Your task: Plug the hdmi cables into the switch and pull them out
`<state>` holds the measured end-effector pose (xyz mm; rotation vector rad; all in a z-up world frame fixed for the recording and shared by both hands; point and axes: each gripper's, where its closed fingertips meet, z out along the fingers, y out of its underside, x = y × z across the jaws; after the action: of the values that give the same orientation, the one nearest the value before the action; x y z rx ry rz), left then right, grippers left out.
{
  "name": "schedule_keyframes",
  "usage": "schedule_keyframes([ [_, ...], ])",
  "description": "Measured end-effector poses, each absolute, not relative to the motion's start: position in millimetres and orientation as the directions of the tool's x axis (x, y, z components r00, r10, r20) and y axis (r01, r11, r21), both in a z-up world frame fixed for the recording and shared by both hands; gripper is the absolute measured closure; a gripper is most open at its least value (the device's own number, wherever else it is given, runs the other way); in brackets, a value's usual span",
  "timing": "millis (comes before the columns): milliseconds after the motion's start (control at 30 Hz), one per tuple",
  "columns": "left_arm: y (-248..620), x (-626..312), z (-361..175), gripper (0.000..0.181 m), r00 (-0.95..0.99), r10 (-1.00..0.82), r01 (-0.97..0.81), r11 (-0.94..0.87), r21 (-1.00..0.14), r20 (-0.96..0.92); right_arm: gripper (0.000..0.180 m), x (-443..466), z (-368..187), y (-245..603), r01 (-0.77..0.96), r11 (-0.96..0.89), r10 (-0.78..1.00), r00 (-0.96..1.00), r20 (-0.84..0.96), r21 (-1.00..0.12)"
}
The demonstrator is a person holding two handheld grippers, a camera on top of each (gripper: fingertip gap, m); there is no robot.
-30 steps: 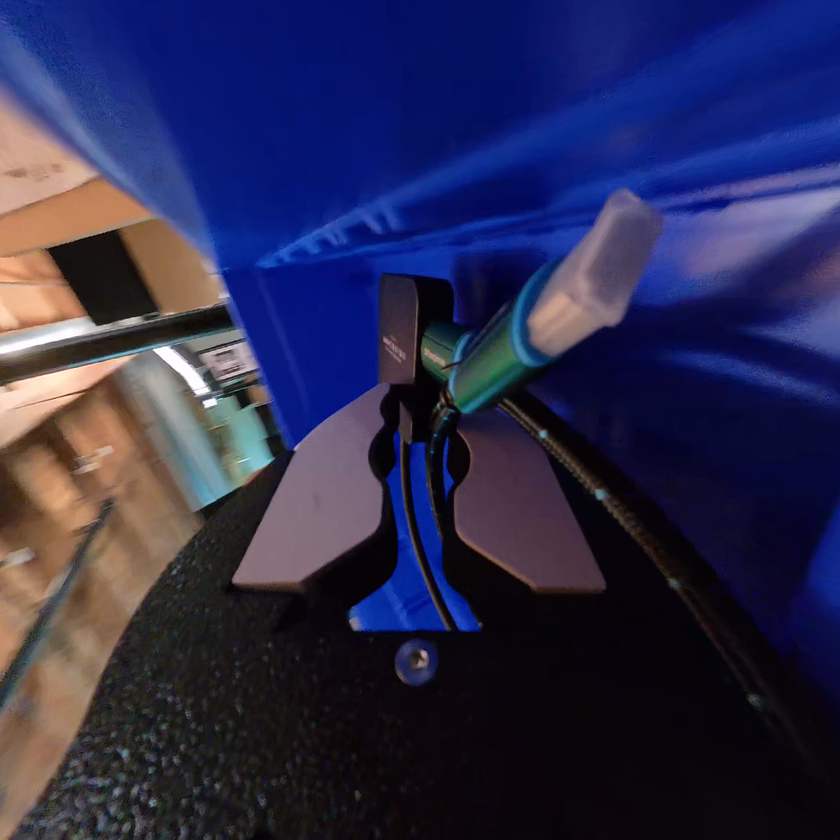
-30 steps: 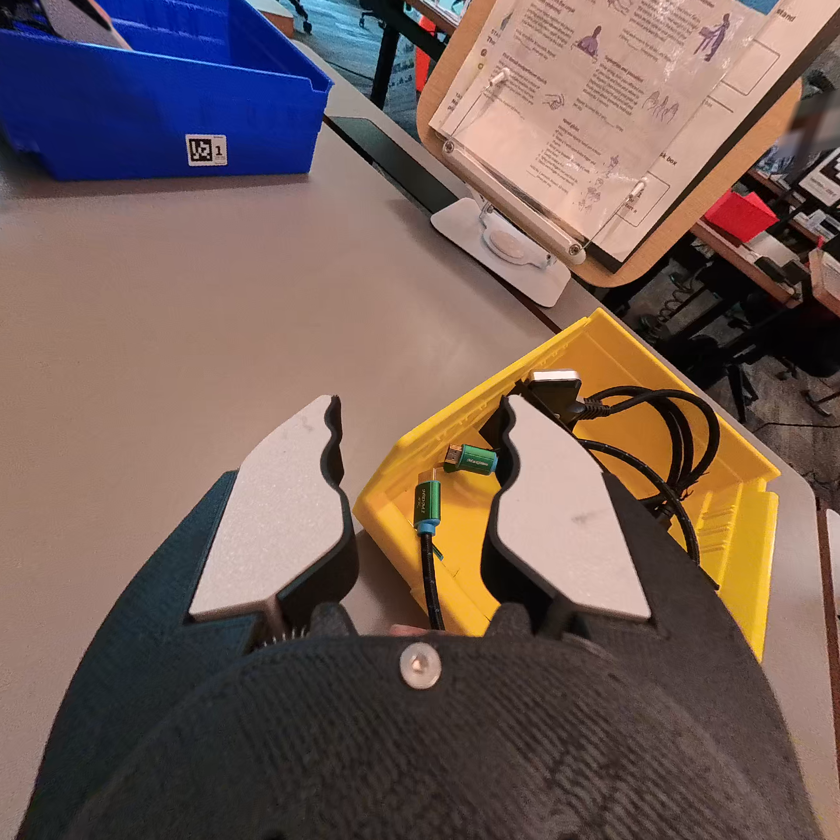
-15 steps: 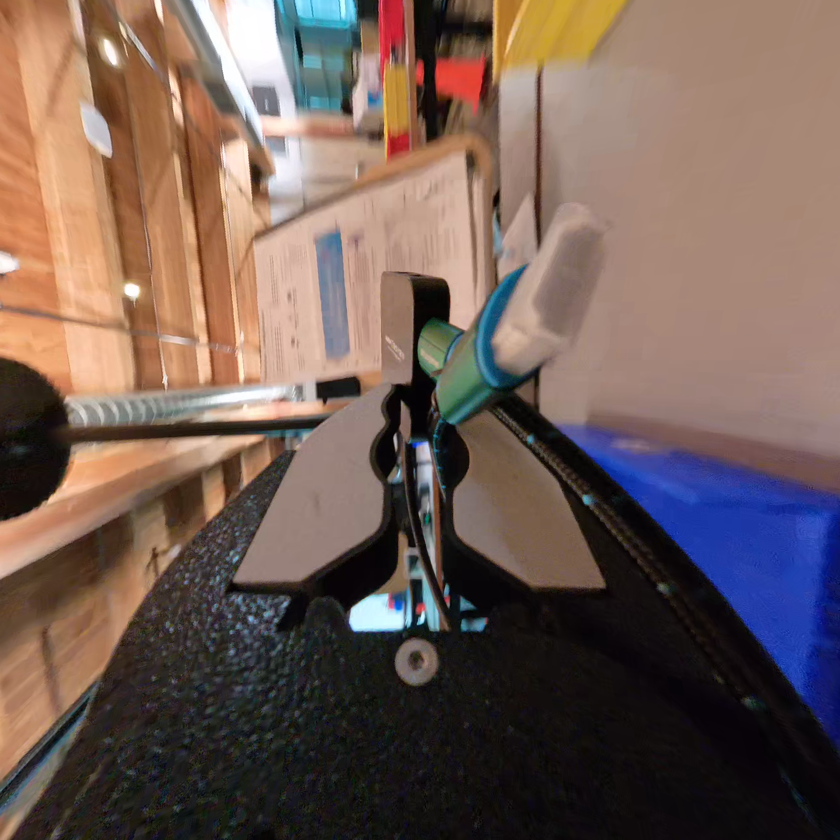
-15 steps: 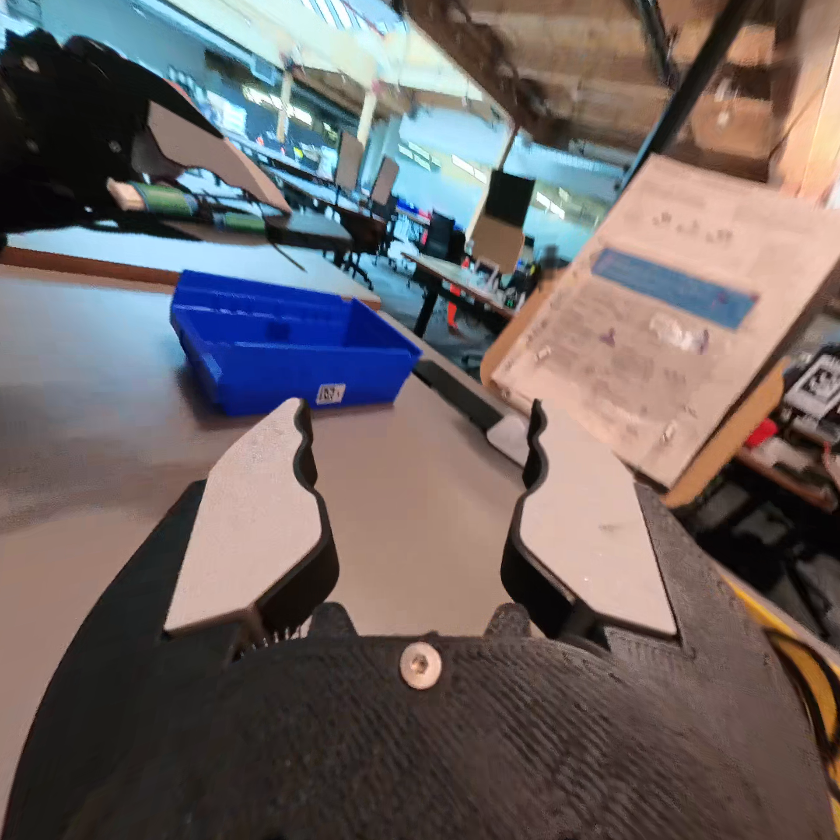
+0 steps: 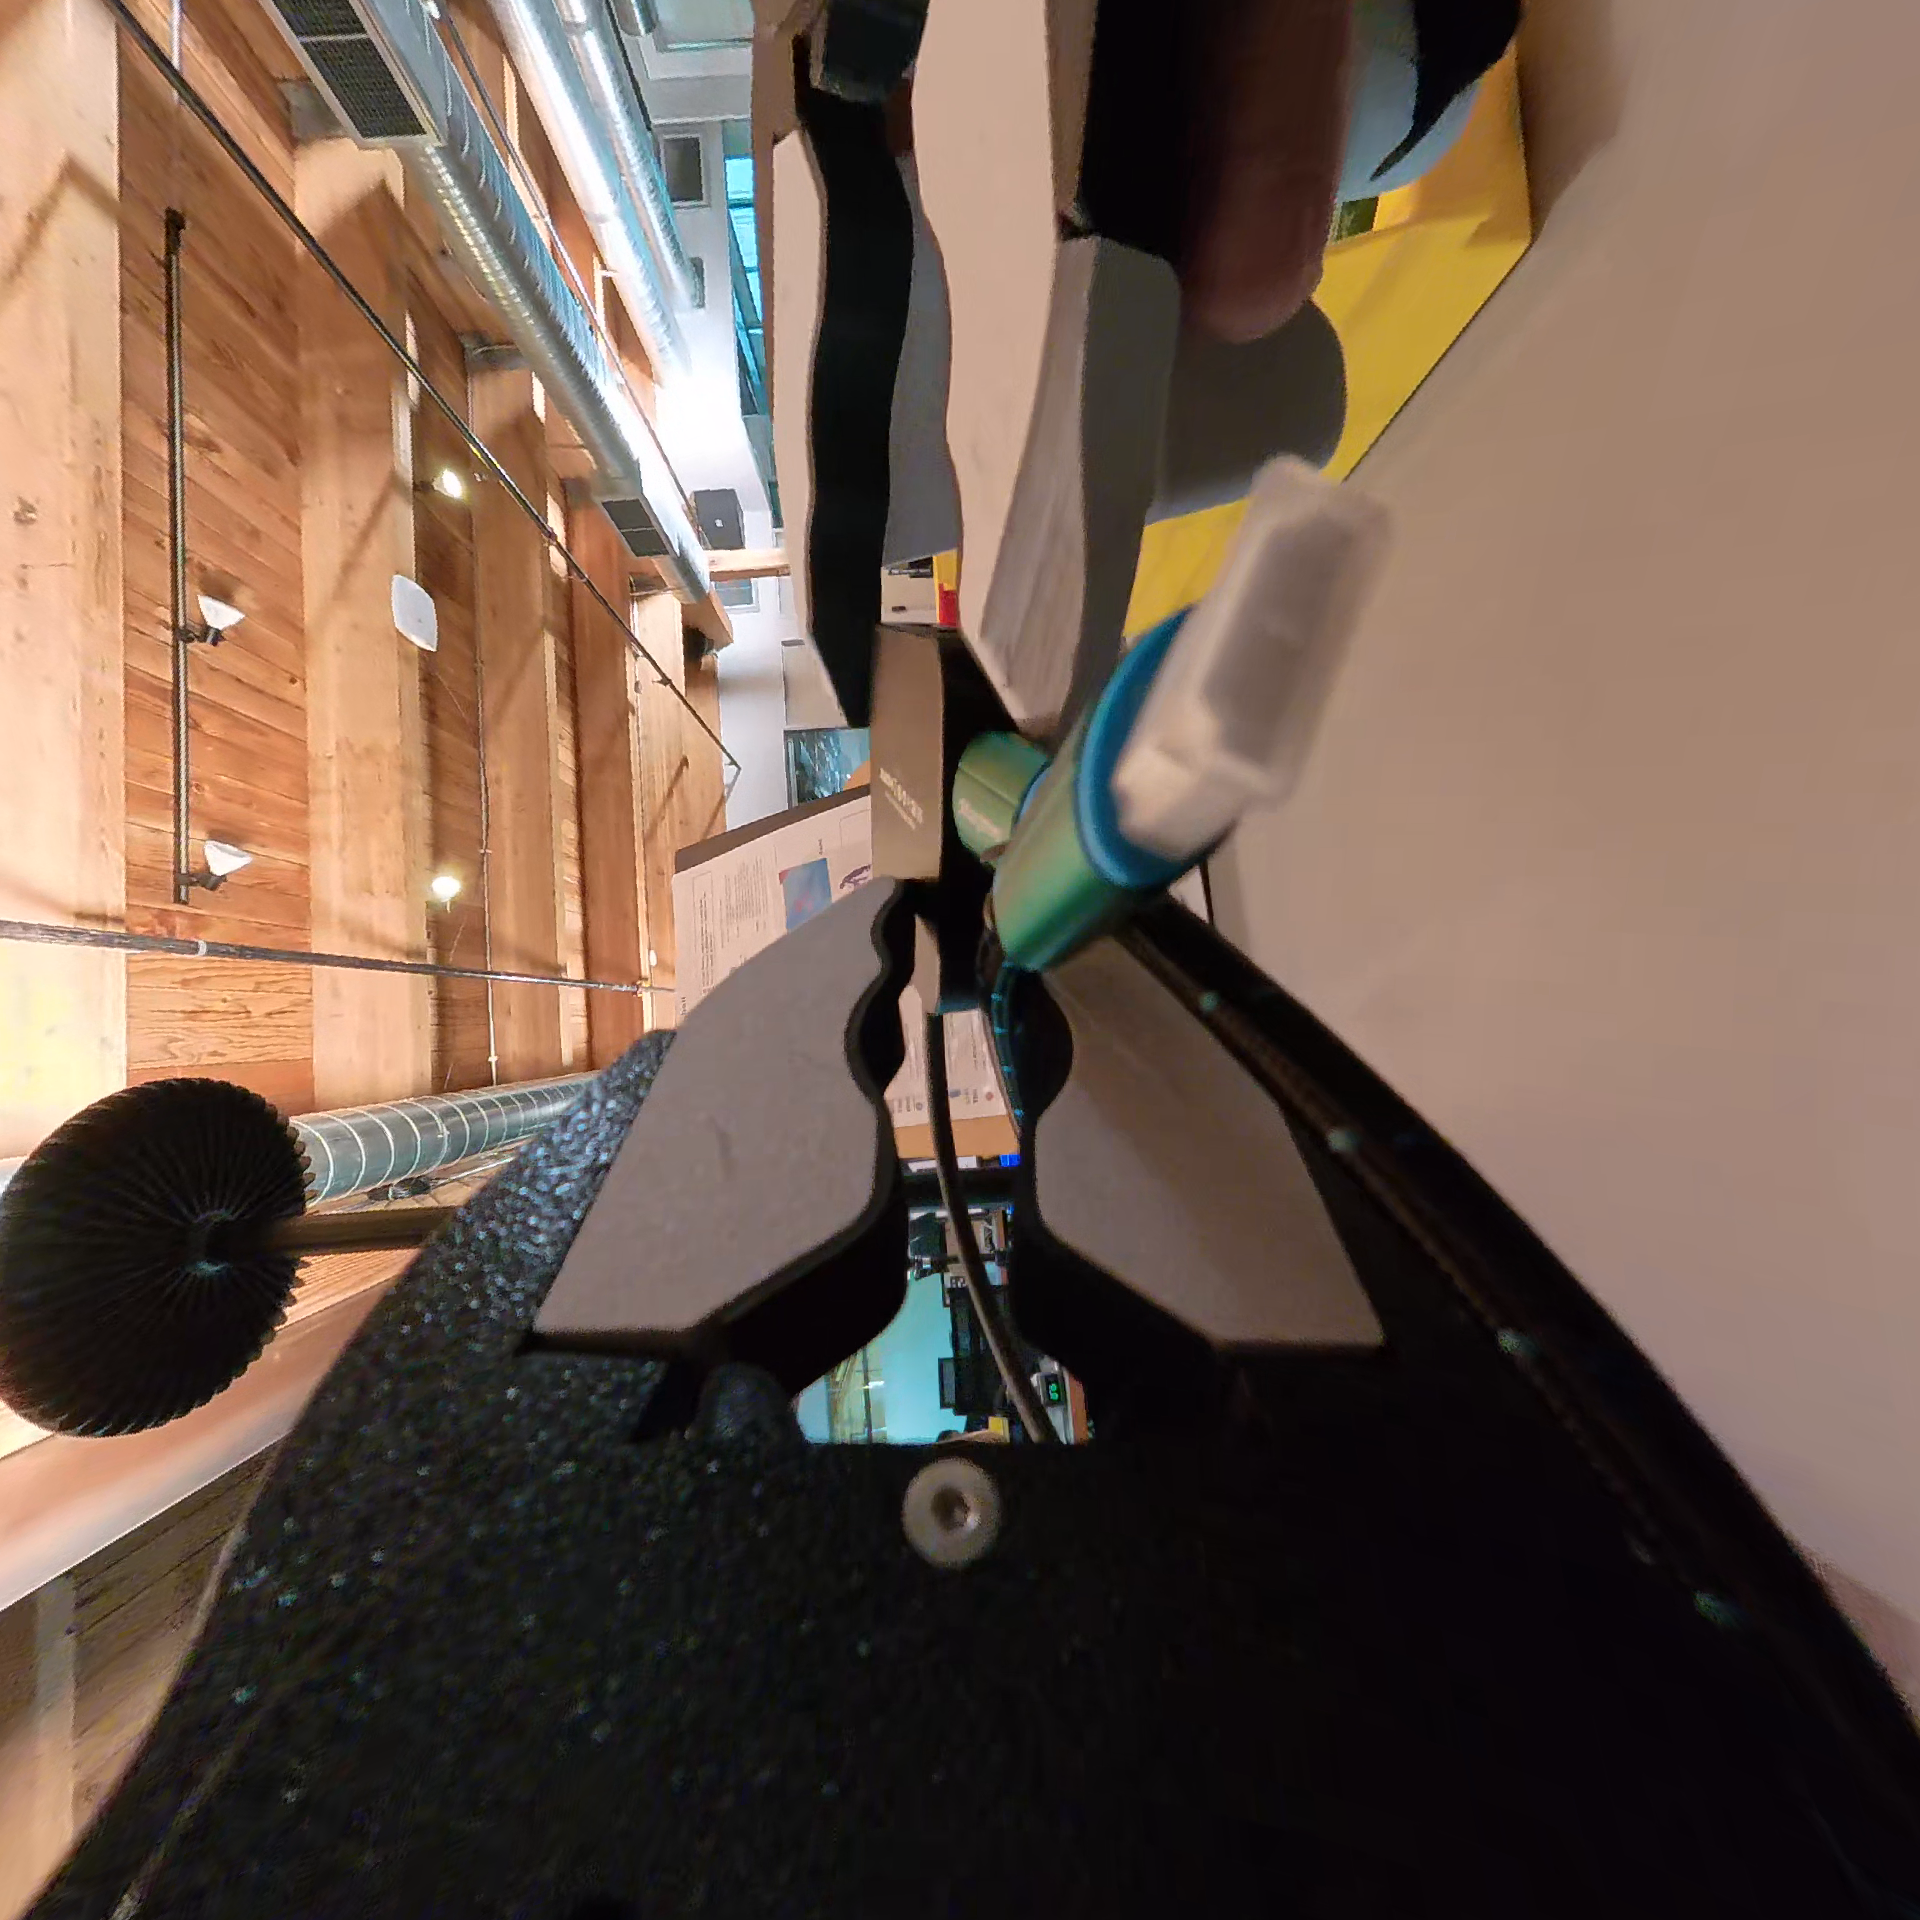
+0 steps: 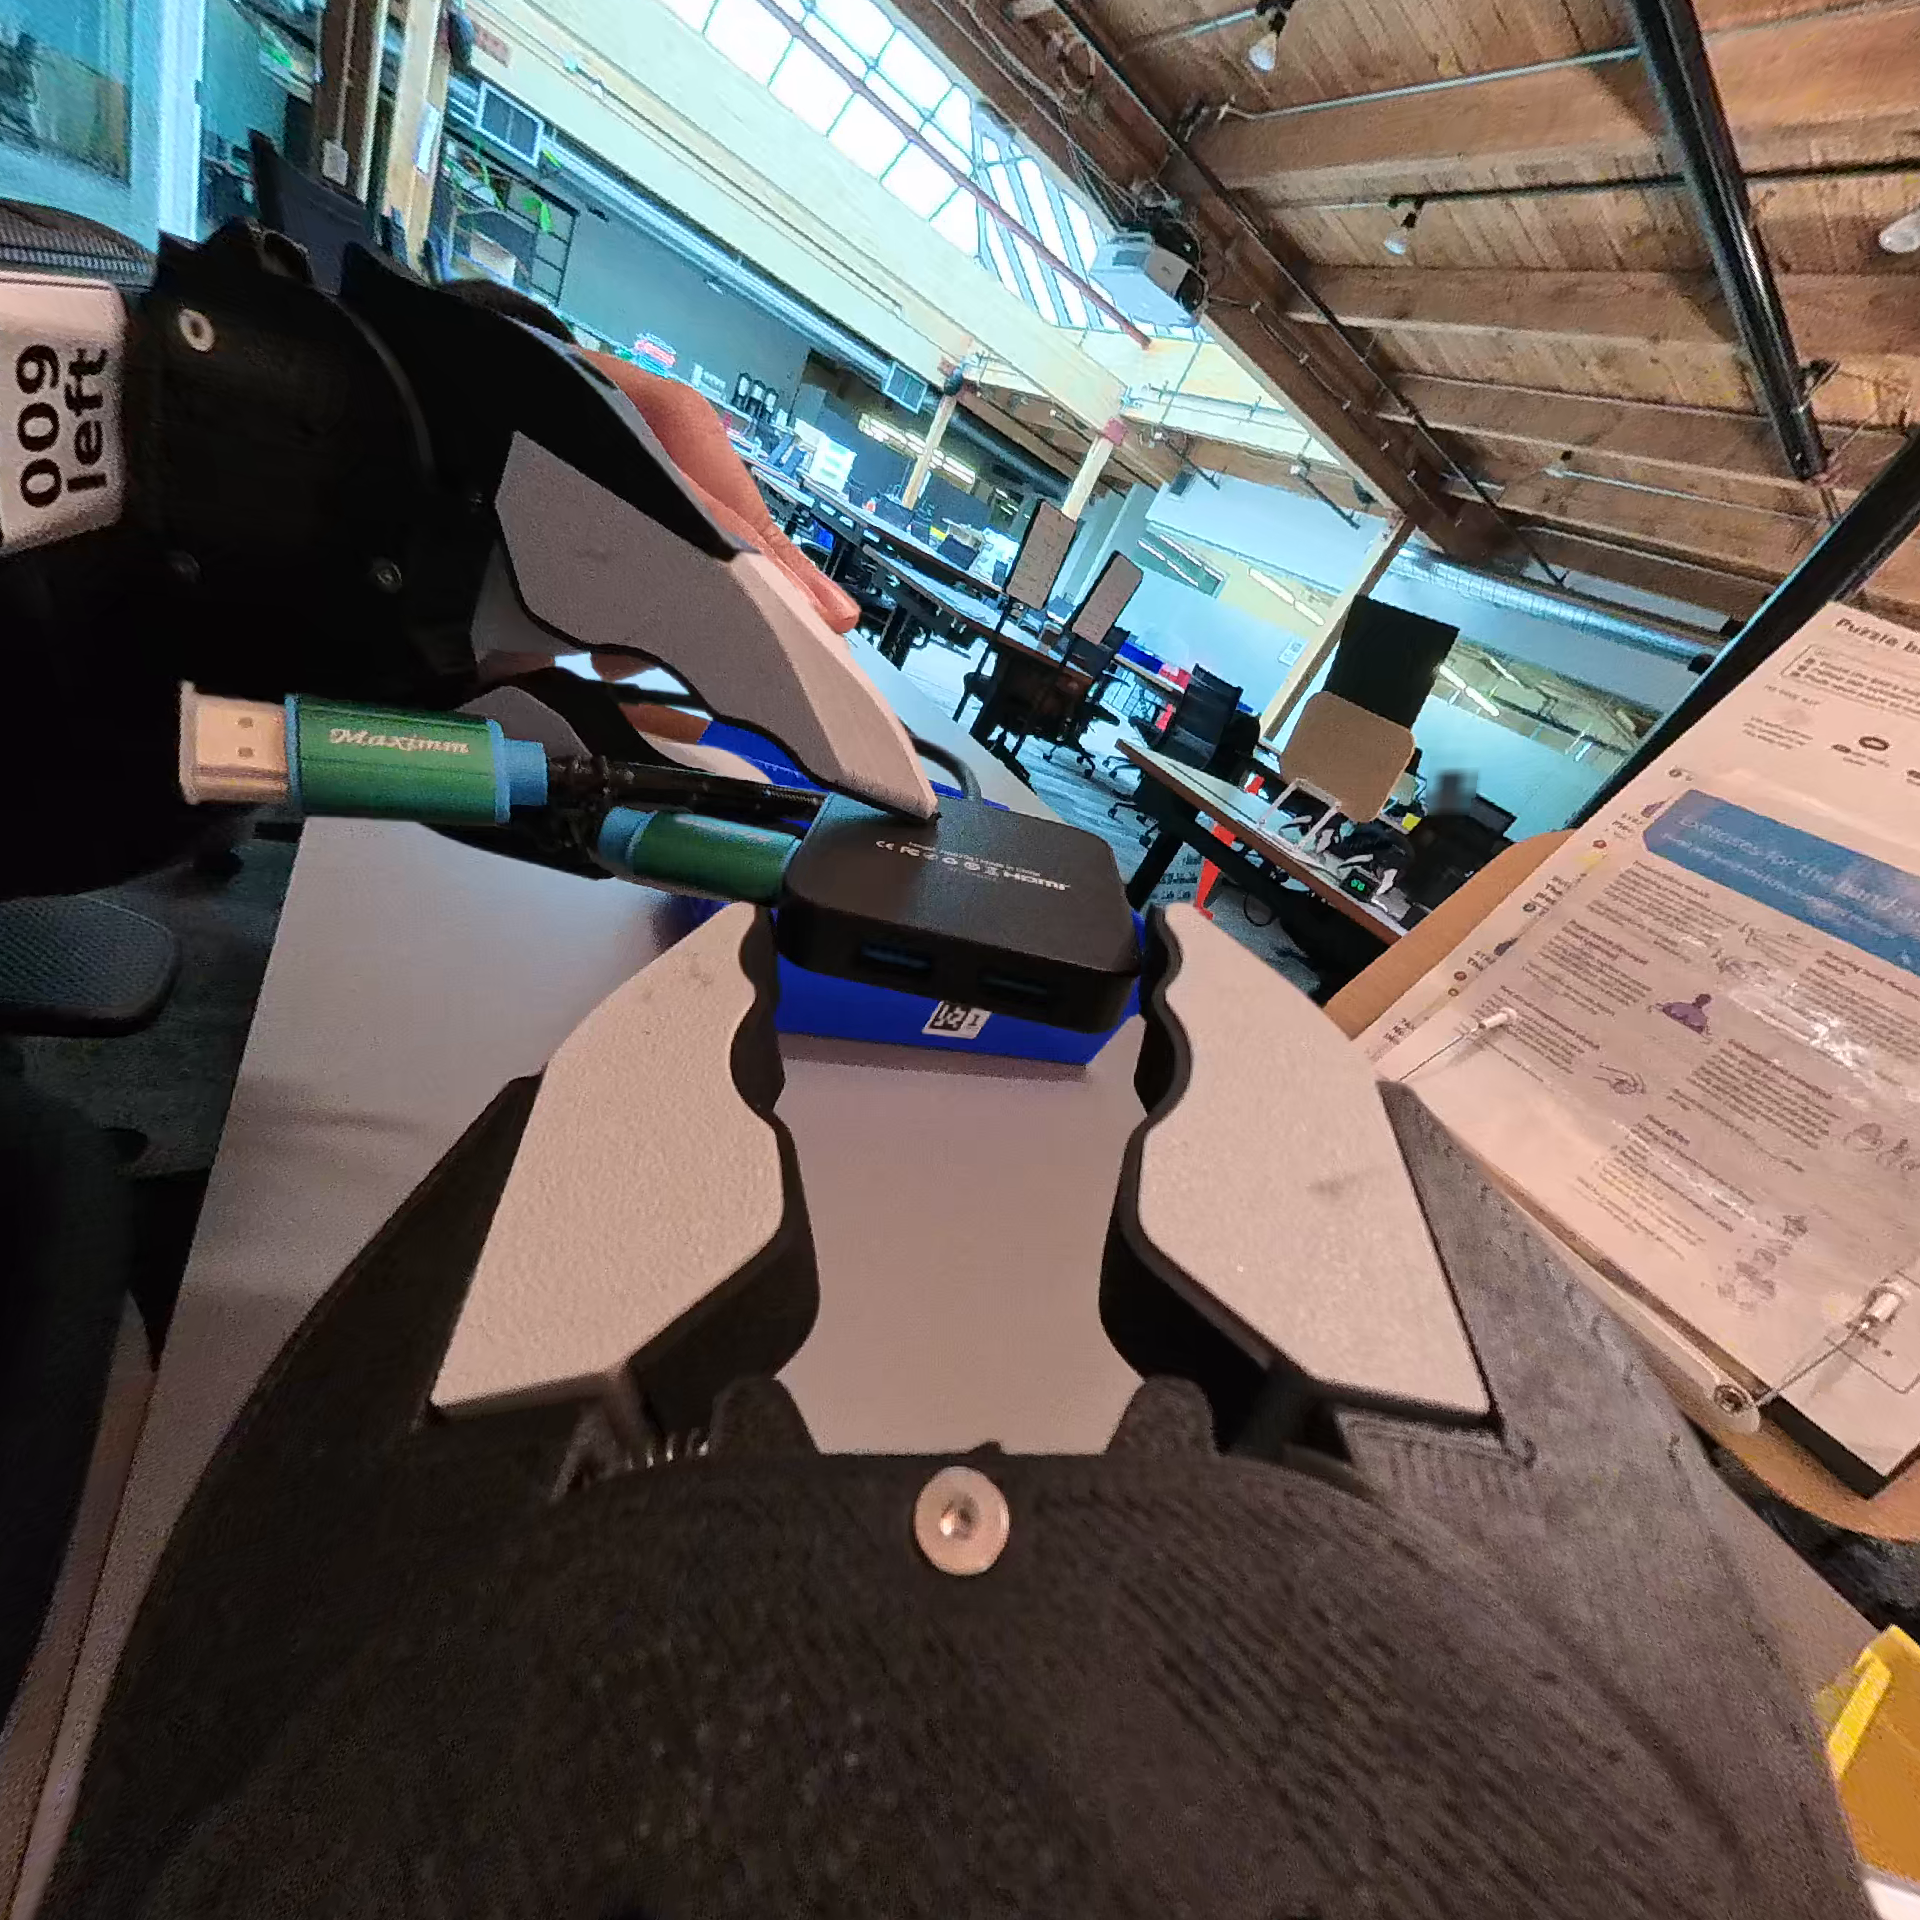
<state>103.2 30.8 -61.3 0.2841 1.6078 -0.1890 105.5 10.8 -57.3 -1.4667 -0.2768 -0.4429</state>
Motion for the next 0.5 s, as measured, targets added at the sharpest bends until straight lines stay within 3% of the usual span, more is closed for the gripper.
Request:
schedule_keyframes([
  [33, 31.0, 102.9, -61.8, 0.164, -0.038, 0.063, 0.299, 0.953, 0.049, -0.997, 0.113, 105.5, -57.8, 11.0, 0.451, 0.046, -0.114, 0.889, 0.444, -0.891],
  [167, 31.9, 100.4, -60.9, 0.165, -0.014, 0.050, 0.306, 0.951, 0.043, -0.999, 0.113, 103.9, -59.0, 11.6, 0.377, 0.069, -0.074, 0.925, 0.372, -0.924],
  [200, 33.3, 99.3, -57.0, 0.164, 0.013, 0.051, 0.303, 0.952, 0.053, -0.999, 0.111, 101.9, -56.6, 10.6, 0.268, 0.106, -0.027, 0.963, 0.267, -0.958],
  [267, 38.3, 98.5, -51.3, 0.164, 0.054, 0.083, 0.272, 0.958, 0.095, -0.995, 0.086, 98.6, -56.9, 7.7, -0.051, 0.110, 0.132, 0.991, -0.037, -0.993],
  [333, 37.7, 96.6, -46.6, 0.164, 0.115, 0.117, 0.270, 0.952, 0.144, -0.987, 0.086, 104.2, -59.1, 6.7, -0.394, 0.069, 0.222, 0.902, -0.370, -0.917],
  [400, 33.1, 95.6, -47.2, 0.164, 0.171, 0.177, 0.263, 0.940, 0.218, -0.969, 0.094, 101.8, -56.7, 8.2, -0.616, 0.060, 0.338, 0.753, -0.564, -0.786],
  [500, 24.9, 97.9, -55.7, 0.164, 0.241, 0.274, 0.235, 0.915, 0.330, -0.931, 0.130, 101.2, -55.9, 16.8, -0.745, 0.060, 0.415, 0.624, -0.662, -0.665],
])
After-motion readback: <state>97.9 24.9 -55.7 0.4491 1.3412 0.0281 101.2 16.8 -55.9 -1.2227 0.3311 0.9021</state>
